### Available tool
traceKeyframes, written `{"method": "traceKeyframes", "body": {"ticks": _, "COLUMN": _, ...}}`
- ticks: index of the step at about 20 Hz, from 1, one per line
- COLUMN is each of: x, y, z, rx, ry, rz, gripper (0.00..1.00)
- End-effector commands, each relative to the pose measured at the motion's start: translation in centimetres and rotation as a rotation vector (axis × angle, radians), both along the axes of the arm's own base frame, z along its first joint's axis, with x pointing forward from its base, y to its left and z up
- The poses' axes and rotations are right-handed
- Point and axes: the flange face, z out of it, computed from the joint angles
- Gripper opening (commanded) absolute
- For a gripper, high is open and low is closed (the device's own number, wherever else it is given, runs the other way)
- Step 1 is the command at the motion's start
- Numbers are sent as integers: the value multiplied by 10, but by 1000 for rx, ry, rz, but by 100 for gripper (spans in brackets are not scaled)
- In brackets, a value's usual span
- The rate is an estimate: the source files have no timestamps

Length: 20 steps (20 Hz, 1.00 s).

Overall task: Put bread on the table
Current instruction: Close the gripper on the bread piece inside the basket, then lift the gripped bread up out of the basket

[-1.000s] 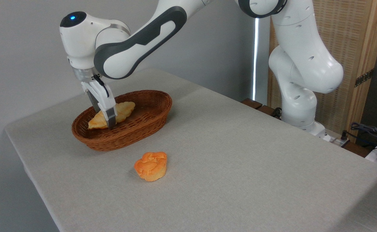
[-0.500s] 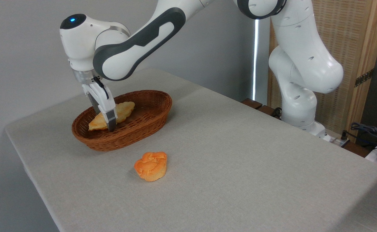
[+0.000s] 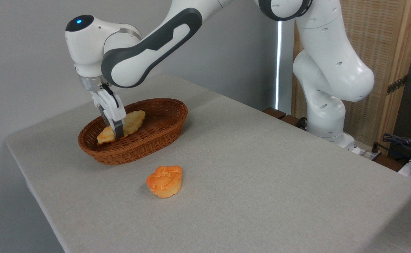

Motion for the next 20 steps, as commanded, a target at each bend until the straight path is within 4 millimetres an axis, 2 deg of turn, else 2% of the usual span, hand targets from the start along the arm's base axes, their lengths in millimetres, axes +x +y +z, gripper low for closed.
{"method": "traceKeyframes", "body": {"ticks": 1, "x": 2, "y": 0, "z": 7, "rx": 5, "ry": -23, "rz": 24, "gripper": 36}}
{"method": "traceKeyframes", "body": {"ticks": 10, "x": -3, "y": 14, "z": 67, "rx": -8, "ry": -108, "rz": 69, "gripper": 37}}
{"method": "traceKeyframes", "body": {"ticks": 13, "x": -7, "y": 24, "z": 85, "rx": 8, "ry": -111, "rz": 78, "gripper": 38}}
{"method": "traceKeyframes", "body": {"ticks": 16, "x": -8, "y": 65, "z": 114, "rx": 52, "ry": -97, "rz": 104, "gripper": 39}}
{"method": "traceKeyframes", "body": {"ticks": 20, "x": -8, "y": 114, "z": 136, "rx": 96, "ry": -90, "rz": 72, "gripper": 40}}
